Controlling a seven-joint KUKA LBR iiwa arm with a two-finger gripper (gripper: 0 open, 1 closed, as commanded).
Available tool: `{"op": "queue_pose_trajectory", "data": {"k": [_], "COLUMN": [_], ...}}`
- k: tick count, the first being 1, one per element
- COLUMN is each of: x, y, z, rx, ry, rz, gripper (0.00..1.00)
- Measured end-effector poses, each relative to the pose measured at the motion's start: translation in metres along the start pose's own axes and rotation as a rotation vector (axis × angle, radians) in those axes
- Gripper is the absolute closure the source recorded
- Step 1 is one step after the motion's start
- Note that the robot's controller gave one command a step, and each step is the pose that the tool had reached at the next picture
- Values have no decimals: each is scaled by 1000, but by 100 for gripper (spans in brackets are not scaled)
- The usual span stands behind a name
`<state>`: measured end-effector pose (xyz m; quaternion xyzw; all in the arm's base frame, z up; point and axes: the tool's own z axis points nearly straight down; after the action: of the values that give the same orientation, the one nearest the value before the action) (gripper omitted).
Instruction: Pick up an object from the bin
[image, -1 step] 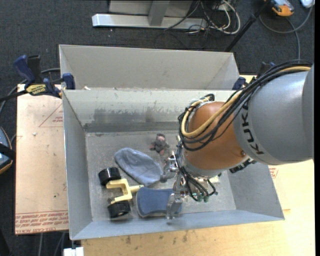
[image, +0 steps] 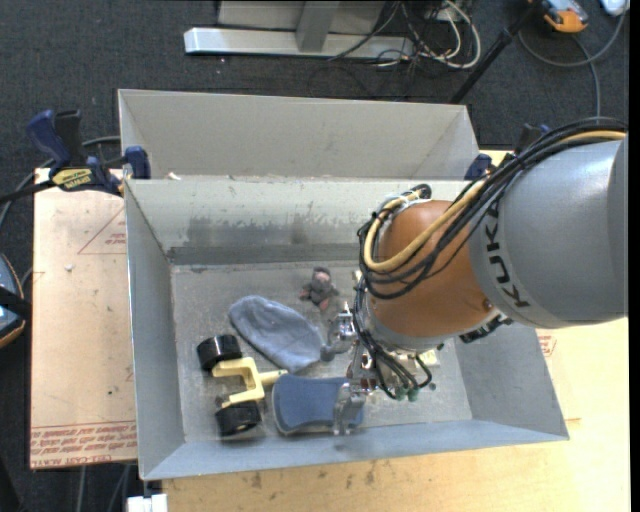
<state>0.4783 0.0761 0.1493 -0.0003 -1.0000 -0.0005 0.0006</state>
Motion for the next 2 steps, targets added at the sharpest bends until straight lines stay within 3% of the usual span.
{"op": "queue_pose_trajectory", "data": {"k": [1,2], "x": [-48,-47], "y": [29,33], "z": [73,52], "rx": [0,1], "ry": [-3,0], "rz": [43,42], "gripper": [0,0]}}
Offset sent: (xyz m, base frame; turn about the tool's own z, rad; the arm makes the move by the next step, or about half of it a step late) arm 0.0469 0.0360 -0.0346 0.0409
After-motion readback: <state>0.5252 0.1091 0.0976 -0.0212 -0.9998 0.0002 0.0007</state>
